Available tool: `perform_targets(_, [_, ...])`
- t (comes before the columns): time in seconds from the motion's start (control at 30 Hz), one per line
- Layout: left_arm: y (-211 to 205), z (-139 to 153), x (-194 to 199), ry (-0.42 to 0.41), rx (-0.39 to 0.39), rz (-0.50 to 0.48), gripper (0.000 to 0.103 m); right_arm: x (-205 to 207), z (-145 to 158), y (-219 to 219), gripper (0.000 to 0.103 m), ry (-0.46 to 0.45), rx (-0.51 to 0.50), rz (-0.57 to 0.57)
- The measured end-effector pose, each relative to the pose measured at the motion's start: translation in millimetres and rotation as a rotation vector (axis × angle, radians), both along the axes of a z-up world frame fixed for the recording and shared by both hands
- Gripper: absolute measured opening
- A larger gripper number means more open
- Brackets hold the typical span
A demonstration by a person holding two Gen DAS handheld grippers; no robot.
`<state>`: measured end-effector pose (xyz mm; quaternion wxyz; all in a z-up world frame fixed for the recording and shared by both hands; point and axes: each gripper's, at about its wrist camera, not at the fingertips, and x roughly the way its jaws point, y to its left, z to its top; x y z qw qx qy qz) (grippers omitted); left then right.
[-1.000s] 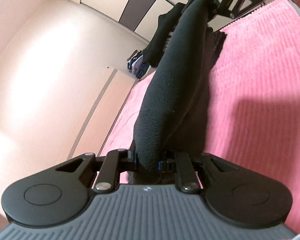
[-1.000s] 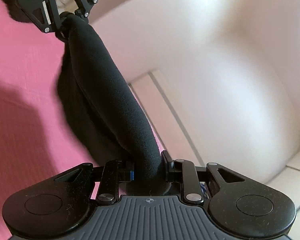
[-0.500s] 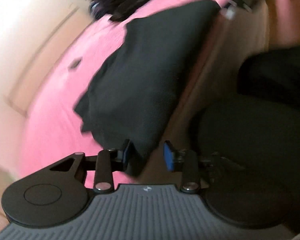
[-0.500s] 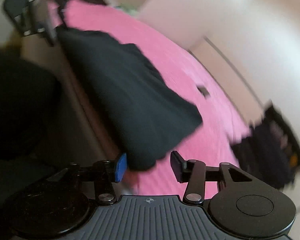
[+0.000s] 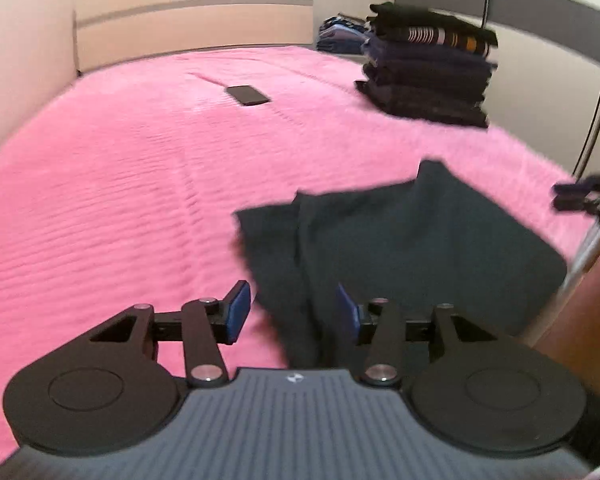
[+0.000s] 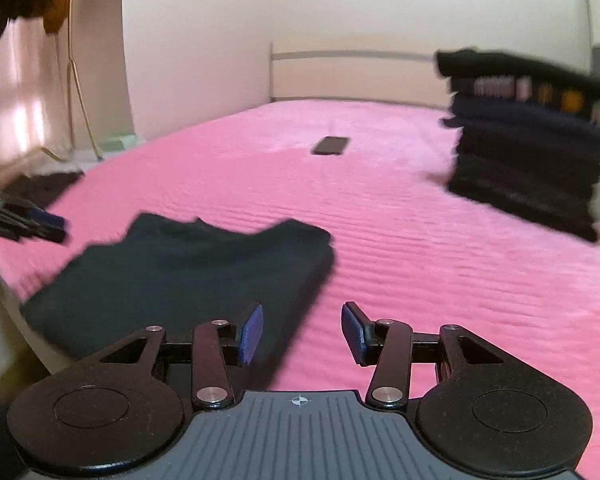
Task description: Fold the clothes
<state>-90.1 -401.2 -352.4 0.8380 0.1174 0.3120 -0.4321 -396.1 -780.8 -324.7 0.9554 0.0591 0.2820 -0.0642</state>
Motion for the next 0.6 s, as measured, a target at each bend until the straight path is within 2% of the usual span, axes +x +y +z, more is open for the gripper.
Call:
perform_targets(0.1, [-32, -11, 30, 0.014, 0.035, -0.007, 0.045, 38, 3, -11, 0.047, -0.004, 0.081, 0.026])
perform_targets(0.2, [-52, -26, 59, 0.023, 0.089, 0.013, 0.044, 58, -10, -15, 0.047, 0.003, 0.158, 0.015])
perform_targets(0.33, [-64, -43, 91, 0.083, 0.081, 0.024, 0.043, 84, -32, -38, 0.047, 0.041, 0.23, -0.038])
perform_targets(0.43, [-68, -51, 103, 0.099, 0.073, 0.041, 0.031, 95, -41, -53, 0.046, 0.036, 0.32, -0.046])
perform_targets(0.47, [-66, -52, 103, 0.097, 0.063, 0.049, 0.018, 97, -43, -54, 0.023, 0.032, 0.335, -0.045])
perform_targets(0.5, [-64, -51, 102, 0.096, 0.053, 0.052, 0.015, 97, -44, -54, 0.01, 0.028, 0.336, -0.042])
perform_targets(0.57, [-62, -51, 96, 0.078, 0.055, 0.039, 0.01, 96, -45, -52, 0.003, 0.023, 0.331, -0.037])
perform_targets(0.6, [-62, -51, 92, 0.068, 0.059, 0.029, 0.006, 94, -45, -50, 0.003, 0.025, 0.317, -0.035])
